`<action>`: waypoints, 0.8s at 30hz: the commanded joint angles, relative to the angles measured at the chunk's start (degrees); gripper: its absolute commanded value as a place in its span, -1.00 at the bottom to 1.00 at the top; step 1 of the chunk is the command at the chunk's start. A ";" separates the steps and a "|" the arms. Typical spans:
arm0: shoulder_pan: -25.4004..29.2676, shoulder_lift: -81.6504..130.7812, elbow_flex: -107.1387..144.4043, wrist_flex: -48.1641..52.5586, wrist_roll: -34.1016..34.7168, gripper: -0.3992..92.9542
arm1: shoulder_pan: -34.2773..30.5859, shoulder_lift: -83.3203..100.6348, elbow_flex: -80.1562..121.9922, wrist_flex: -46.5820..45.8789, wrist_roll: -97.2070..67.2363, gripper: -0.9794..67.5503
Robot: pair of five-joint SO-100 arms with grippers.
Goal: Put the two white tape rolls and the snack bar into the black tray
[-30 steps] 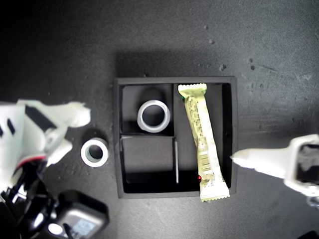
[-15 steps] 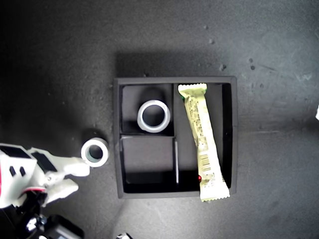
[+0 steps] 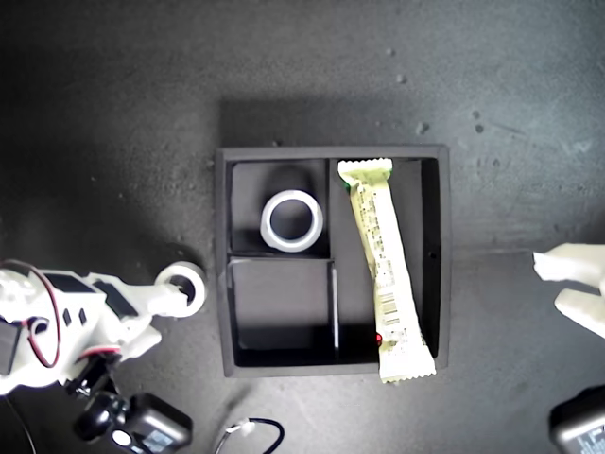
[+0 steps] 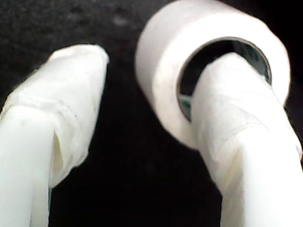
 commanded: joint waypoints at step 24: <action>-8.26 6.33 -3.25 11.51 -0.88 -0.99 | 4.39 34.37 13.36 4.83 14.24 -0.97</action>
